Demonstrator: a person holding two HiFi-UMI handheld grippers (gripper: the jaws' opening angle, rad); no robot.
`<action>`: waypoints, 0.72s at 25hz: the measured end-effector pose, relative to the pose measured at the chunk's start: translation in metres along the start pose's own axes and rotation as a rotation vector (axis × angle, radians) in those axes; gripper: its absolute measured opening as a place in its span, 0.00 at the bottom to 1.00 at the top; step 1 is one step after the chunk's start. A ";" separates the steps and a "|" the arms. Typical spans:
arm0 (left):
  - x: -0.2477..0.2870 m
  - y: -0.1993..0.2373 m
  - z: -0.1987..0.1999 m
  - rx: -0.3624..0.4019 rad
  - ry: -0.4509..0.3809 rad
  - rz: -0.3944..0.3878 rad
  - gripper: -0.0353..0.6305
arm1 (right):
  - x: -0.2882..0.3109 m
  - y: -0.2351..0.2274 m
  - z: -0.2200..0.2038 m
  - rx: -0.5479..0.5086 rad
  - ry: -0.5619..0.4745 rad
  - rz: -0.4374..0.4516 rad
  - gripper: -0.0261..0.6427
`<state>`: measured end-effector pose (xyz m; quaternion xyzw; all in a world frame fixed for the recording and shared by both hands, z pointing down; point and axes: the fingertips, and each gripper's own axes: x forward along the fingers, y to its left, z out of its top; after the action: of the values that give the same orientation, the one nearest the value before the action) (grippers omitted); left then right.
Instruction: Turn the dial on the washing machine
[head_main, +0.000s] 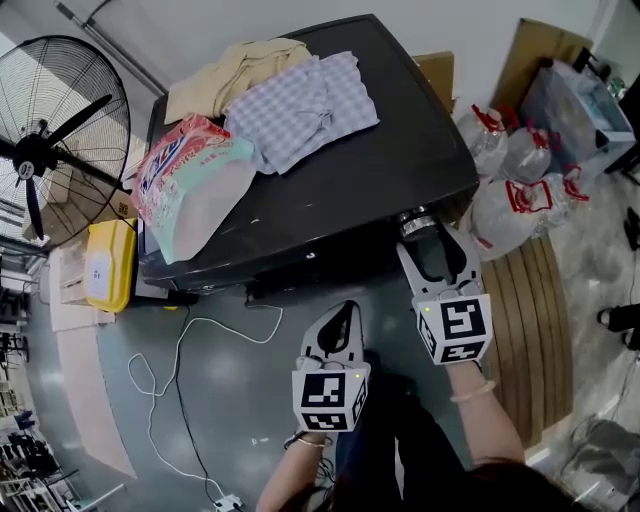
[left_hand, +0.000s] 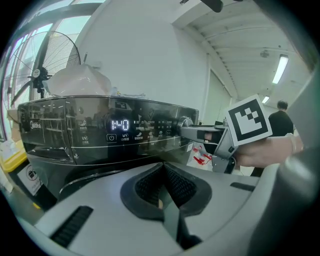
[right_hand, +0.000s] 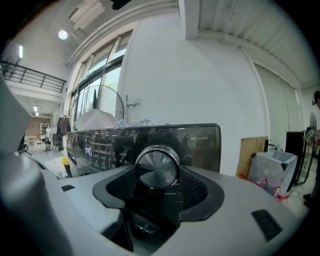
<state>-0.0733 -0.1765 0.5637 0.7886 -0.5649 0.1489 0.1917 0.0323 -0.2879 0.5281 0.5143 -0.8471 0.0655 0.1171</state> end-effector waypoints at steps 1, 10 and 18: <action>0.000 0.000 0.000 -0.001 0.000 -0.002 0.08 | 0.000 -0.001 -0.001 0.039 -0.005 0.003 0.47; 0.003 -0.002 -0.003 -0.002 0.005 -0.010 0.08 | 0.002 -0.001 -0.001 0.152 -0.030 0.027 0.47; 0.004 -0.004 -0.004 -0.001 0.011 -0.015 0.08 | 0.004 0.009 0.006 -0.138 0.014 0.002 0.56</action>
<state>-0.0687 -0.1768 0.5687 0.7918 -0.5581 0.1516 0.1965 0.0221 -0.2889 0.5237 0.5036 -0.8492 0.0109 0.1583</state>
